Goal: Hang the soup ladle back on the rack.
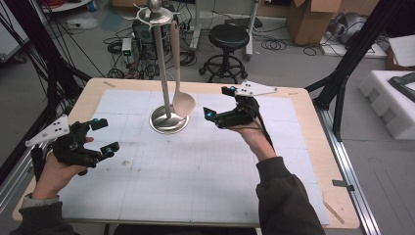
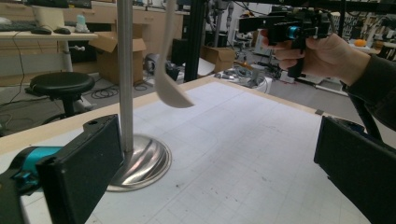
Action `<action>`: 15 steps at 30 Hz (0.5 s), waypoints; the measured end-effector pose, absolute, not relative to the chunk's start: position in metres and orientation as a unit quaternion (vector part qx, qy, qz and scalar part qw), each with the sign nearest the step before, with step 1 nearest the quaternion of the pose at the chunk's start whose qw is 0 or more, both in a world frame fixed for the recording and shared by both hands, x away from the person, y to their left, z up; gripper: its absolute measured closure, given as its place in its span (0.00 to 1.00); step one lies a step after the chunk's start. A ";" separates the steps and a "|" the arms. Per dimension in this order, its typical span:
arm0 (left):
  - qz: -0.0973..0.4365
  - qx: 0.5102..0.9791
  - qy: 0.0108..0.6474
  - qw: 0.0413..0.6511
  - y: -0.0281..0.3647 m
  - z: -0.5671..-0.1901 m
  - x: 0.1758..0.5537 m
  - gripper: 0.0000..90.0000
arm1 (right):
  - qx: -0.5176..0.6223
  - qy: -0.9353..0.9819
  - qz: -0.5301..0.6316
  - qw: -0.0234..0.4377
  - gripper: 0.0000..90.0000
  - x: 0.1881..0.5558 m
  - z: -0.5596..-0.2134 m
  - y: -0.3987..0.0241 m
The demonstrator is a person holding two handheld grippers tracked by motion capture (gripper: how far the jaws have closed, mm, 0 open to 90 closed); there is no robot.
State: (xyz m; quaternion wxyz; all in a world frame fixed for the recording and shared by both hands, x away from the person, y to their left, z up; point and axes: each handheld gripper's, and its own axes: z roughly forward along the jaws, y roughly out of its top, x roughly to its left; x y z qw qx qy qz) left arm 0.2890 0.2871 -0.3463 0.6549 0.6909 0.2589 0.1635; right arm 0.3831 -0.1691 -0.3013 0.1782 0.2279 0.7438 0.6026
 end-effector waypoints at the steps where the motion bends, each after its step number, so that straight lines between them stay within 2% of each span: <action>1: 0.163 0.690 0.260 0.655 0.287 -0.346 0.289 0.02 | 0.228 0.743 0.604 0.175 0.00 0.381 -0.302 -0.174; 6: 0.166 0.690 0.260 0.655 0.286 -0.347 0.289 0.02 | 0.227 0.744 0.607 0.163 0.00 0.371 -0.307 -0.195; 15: 0.178 0.682 0.256 0.662 0.284 -0.348 0.290 0.02 | 0.237 0.735 0.613 0.167 0.00 0.347 -0.325 -0.229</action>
